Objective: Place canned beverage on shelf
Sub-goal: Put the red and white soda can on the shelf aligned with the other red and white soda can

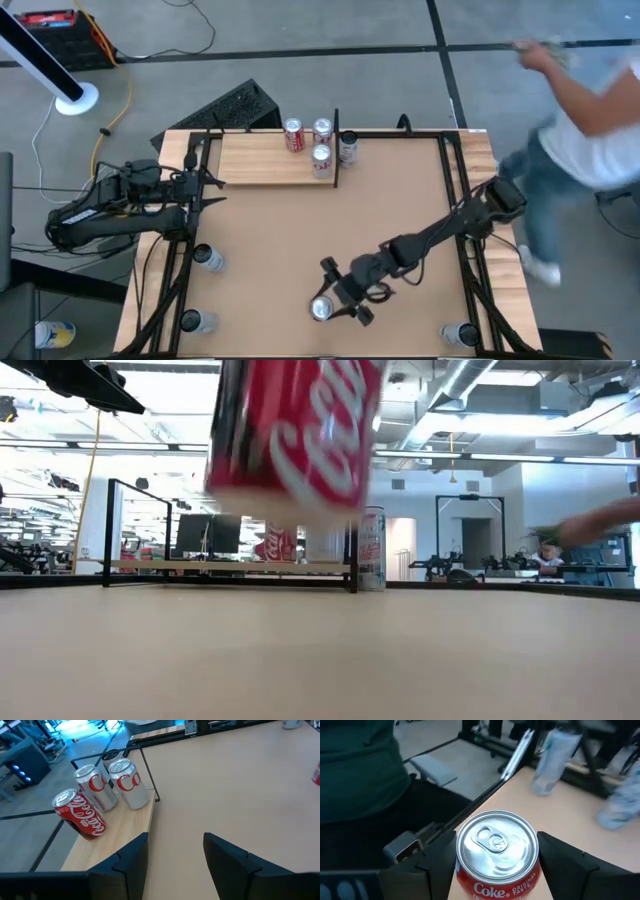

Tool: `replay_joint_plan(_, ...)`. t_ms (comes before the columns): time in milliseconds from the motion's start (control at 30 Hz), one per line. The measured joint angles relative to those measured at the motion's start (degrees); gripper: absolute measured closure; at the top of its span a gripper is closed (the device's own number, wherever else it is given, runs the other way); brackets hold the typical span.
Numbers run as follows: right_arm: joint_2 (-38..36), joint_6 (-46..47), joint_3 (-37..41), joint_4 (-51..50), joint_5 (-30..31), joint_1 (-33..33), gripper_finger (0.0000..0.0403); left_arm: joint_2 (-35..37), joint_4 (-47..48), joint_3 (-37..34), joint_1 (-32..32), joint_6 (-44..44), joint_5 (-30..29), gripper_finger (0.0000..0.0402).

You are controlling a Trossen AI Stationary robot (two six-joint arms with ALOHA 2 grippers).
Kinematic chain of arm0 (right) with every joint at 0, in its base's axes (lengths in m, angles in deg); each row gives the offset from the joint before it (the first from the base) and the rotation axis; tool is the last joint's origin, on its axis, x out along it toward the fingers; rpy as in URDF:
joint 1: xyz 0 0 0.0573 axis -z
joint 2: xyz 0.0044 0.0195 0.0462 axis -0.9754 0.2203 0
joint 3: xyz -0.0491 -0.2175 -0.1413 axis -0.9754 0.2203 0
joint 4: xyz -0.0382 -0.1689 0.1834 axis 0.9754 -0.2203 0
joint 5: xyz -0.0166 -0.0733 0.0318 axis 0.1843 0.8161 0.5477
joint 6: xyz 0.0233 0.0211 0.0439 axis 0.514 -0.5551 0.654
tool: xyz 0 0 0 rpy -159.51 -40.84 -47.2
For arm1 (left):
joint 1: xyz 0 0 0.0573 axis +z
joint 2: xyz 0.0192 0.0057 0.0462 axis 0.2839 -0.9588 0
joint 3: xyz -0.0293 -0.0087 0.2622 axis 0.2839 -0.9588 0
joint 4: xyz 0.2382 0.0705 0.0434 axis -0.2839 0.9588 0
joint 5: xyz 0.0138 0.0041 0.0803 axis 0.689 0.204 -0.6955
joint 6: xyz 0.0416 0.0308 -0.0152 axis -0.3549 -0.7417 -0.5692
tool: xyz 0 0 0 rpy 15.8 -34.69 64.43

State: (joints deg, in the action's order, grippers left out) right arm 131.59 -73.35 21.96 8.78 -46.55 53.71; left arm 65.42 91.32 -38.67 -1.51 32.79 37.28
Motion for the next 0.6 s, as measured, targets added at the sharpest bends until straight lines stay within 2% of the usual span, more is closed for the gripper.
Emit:
replay_joint_plan(200, -4.8, -1.9, 0.0, -2.7, -0.1, 9.6, 0.0131, 0.0, 0.0, 0.0, 0.0, 0.0, 1.3, 0.0227)
replay_joint_plan(333, -5.5, -1.9, -0.5, -3.3, -2.9, 18.1, 0.0131, 0.0, 0.0, 0.0, 0.0, -0.4, 1.5, 0.0227)
replay_joint_plan(600, -2.0, -2.0, -10.3, -5.9, -11.2, 33.2, 0.0132, 0.0, 0.0, 0.0, 0.0, -0.5, 1.5, 0.0227)
